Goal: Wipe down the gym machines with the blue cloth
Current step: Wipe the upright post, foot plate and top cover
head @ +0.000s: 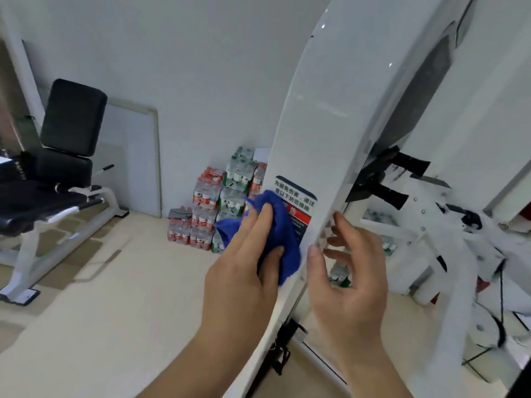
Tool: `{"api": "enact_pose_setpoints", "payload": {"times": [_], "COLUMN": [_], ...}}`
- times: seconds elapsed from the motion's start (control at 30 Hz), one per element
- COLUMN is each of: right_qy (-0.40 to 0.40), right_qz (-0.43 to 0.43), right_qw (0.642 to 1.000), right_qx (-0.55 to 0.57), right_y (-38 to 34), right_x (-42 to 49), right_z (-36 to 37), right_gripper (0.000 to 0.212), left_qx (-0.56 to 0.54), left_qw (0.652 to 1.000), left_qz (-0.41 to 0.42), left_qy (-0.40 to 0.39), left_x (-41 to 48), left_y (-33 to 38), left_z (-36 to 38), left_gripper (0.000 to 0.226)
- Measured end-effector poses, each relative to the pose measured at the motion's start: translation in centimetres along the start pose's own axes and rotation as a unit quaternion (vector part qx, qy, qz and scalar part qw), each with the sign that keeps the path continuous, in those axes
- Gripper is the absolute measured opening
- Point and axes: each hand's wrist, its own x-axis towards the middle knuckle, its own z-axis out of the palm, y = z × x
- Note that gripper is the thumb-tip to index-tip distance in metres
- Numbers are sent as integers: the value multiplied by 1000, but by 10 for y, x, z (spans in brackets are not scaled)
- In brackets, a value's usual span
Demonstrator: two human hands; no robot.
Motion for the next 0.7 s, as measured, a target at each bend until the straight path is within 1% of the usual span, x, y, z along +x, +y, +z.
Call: {"api": "enact_pose_setpoints", "payload": {"times": [0.03, 0.07, 0.13, 0.2, 0.23, 0.3, 0.37, 0.43, 0.53, 0.6, 0.7], "right_qy": [2, 1, -6, -4, 2, 16, 29, 46, 58, 56, 61], "right_qz": [-12, -19, -49, -88, -104, -127, -151, -179, -190, -188, -184], "right_qw": [1000, 1000, 999, 996, 994, 991, 987, 981, 979, 980, 981], "right_qx": [-1, 1, 4, -8, -16, -25, -39, -63, -43, -27, -17], "right_y": [-1, -2, -4, -7, -8, -13, -19, -26, -28, -26, -26], "right_x": [8, 17, 32, 49, 59, 83, 108, 125, 136, 136, 138], "right_z": [-1, -2, -7, -15, -18, -24, -27, -27, -22, -21, -22], "right_gripper": [45, 45, 47, 43, 39, 36, 36, 38, 36, 34, 33], "left_qx": [31, 53, 76, 84, 92, 101, 95, 98, 119, 146, 151], "left_qw": [999, 997, 996, 996, 995, 991, 982, 966, 952, 954, 960], "left_qz": [36, 55, 52, 42, 50, 88, 156, 222, 254, 244, 232], "left_qy": [19, 31, 19, 0, -2, 16, 51, 91, 120, 98, 46], "left_x": [4, 4, -1, -8, -7, 9, 40, 74, 99, 85, 58], "left_y": [0, -2, -12, -21, -22, -7, 26, 59, 70, 54, 33], "left_z": [1, 3, 10, 13, 13, 6, -4, -13, -15, -7, 1], "left_gripper": [58, 56, 55, 56, 56, 52, 48, 44, 44, 48, 52]}}
